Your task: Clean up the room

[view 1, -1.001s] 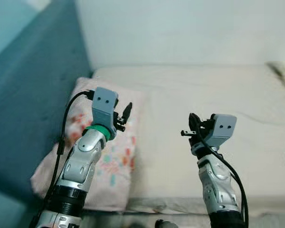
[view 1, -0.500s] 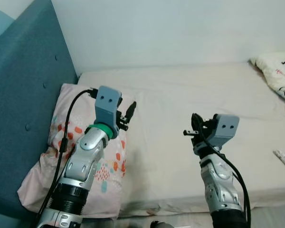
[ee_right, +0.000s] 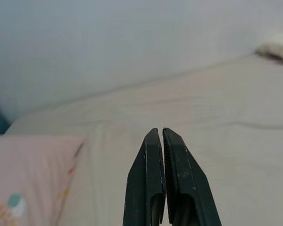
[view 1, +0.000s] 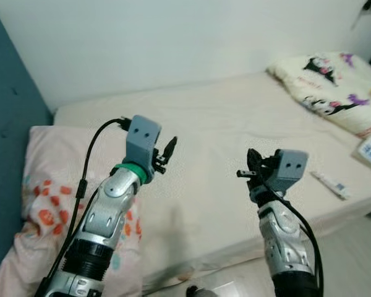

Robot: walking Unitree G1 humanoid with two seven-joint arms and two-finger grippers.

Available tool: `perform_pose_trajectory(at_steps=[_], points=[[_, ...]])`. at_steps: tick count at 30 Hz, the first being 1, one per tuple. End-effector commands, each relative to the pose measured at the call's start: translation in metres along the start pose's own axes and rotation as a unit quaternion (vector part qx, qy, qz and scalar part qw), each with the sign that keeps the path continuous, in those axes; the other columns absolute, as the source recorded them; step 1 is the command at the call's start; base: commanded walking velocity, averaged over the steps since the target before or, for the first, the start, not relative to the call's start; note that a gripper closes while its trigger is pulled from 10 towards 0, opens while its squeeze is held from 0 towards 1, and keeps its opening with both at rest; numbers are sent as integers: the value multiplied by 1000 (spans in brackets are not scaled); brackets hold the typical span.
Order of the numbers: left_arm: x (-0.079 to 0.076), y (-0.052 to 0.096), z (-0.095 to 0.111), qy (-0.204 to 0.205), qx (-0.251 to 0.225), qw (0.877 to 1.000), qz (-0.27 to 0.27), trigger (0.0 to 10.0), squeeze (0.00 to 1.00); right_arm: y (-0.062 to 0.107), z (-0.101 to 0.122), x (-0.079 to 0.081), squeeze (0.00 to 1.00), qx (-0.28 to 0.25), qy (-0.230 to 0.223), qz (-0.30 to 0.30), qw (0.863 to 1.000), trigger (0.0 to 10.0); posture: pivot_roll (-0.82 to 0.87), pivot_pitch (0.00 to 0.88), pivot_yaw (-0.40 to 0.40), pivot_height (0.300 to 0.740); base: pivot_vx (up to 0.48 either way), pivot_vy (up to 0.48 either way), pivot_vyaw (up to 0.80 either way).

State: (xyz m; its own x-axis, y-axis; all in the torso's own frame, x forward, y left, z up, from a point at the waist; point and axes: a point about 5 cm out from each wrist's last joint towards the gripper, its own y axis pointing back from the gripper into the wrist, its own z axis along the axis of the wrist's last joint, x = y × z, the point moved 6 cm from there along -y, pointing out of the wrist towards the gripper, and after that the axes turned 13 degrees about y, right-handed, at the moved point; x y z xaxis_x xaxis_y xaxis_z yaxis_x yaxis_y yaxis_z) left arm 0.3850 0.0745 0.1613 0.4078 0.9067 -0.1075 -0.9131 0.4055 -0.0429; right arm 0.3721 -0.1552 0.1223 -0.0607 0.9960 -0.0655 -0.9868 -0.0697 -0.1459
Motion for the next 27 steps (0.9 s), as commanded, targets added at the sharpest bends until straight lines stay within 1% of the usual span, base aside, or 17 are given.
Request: perform_pose_trajectory(at_steps=[1, 4, 14, 27], points=[[0, 2, -4, -4, 4, 1000, -2, 10000, 0, 1, -2, 1, 0, 1, 2, -1, 1000, 10000, -43, 0, 87, 740, 0, -322, 0], [1, 2, -4, -3, 3, 1000, 0, 10000, 0, 0, -2, 1, 0, 1, 2, -1, 1000, 10000, -44, 0, 87, 740, 0, -335, 0], [0, 3, -5, -5, 1, 1000, -3, 10000, 0, 1, -3, 0, 0, 3, 2, -1, 1000, 10000, -42, 0, 87, 740, 0, -480, 0], [1, 2, -6, -6, 4, 1000, -3, 10000, 0, 2, -4, 0, 0, 3, 0, -4, 1000, 10000, -42, 0, 91, 740, 0, -318, 0]])
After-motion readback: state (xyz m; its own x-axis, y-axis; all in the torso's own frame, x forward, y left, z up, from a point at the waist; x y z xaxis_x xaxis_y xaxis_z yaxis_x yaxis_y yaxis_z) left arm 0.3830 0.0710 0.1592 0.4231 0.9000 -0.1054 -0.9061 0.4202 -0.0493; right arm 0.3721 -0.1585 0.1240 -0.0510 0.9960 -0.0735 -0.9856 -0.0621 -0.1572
